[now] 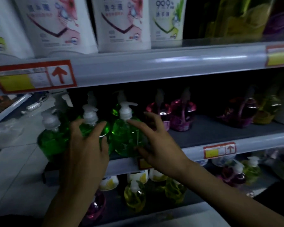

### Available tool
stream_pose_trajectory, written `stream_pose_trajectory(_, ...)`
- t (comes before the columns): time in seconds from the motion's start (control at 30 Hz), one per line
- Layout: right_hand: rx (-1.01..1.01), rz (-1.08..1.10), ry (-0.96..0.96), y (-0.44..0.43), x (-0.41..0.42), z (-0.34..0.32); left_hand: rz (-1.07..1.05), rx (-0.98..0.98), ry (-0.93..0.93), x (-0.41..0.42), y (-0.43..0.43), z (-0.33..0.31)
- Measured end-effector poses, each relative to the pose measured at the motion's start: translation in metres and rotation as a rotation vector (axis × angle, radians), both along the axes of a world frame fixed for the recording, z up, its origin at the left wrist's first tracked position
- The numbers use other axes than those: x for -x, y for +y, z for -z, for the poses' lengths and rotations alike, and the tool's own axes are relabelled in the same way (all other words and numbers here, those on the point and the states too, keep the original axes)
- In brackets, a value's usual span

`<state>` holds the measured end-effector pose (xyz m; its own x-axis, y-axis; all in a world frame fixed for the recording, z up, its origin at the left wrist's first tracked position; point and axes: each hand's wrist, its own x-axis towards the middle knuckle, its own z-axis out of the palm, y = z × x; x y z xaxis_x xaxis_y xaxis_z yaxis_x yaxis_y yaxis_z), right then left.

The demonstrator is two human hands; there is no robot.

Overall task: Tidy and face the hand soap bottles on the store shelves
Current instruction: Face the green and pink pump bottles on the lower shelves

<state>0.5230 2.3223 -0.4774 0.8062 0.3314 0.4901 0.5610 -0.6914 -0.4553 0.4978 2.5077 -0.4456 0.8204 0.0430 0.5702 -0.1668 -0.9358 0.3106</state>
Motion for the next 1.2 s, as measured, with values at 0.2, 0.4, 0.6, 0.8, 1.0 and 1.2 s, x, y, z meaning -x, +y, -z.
stream_pose_trajectory(0.2, -0.229, 0.437, -0.243, -0.110, -0.012, -0.020, 0.297, 0.139, -0.207, 0.000, -0.065, 0.001)
stream_pose_trajectory(0.4, -0.250, 0.828, -0.001, -0.239, -0.024, -0.014, 0.628, 0.283, 0.170, -0.034, -0.188, 0.014)
stream_pose_trajectory(0.6, -0.209, 0.731, 0.213, -0.281, -0.048, -0.014, 0.760, 0.232, 0.395, -0.089, -0.311, 0.023)
stream_pose_trajectory(0.8, -0.345, 0.504, 0.229, -0.295, -0.033, -0.016, 0.662, 0.331, 0.386, -0.111, -0.327, 0.029)
stream_pose_trajectory(1.0, -0.379, 0.391, 0.297, -0.284, -0.039, 0.002, 0.694, 0.254, 0.322, -0.099, -0.289, 0.027)
stream_pose_trajectory(1.2, -0.317, 0.408, 0.232, -0.258, -0.052, 0.001, 0.335, 0.009, 0.010, -0.068, -0.238, -0.006)
